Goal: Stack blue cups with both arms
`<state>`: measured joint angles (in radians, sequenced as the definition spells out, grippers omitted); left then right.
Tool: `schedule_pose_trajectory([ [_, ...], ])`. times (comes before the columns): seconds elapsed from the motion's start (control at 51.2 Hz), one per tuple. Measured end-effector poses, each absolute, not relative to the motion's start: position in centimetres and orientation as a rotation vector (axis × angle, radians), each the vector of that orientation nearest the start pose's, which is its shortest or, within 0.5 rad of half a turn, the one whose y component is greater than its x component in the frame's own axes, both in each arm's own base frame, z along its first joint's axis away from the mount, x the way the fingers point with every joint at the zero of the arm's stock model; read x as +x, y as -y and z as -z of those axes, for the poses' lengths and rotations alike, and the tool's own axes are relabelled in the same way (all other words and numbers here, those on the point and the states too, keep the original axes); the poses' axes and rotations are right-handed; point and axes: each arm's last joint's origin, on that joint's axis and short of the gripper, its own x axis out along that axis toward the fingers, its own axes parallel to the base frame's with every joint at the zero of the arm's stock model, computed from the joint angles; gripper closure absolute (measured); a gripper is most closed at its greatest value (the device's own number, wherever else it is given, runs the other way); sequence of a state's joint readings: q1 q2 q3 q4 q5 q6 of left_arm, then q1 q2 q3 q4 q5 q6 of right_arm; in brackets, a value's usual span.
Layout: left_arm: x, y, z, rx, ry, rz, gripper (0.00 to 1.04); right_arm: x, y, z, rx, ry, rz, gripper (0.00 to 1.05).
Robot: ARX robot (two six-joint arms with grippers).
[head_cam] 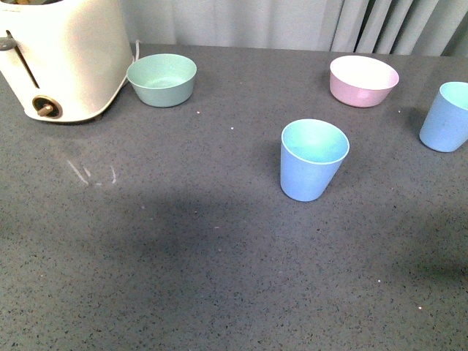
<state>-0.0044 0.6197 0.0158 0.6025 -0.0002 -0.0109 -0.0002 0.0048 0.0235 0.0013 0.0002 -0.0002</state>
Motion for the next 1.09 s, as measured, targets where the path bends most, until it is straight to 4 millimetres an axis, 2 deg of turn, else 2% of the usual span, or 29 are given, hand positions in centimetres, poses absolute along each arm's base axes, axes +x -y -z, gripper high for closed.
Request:
schedule_pose_trajectory([
  [0.508, 11.8, 0.1, -17.2, -0.011, 0.017, 0.004, 1.03, 9.6, 0.0, -17.1, 0.0, 0.02, 0.0, 0.09],
  [0.938, 10.8, 0.0, -17.1, -0.011, 0.015, 0.004, 1.03, 9.6, 0.0, -17.1, 0.0, 0.02, 0.0, 0.09],
  [1.094, 9.9, 0.0, -16.7, -0.011, -0.007, 0.004, 1.03, 9.6, 0.0, -17.1, 0.0, 0.02, 0.001, 0.09],
])
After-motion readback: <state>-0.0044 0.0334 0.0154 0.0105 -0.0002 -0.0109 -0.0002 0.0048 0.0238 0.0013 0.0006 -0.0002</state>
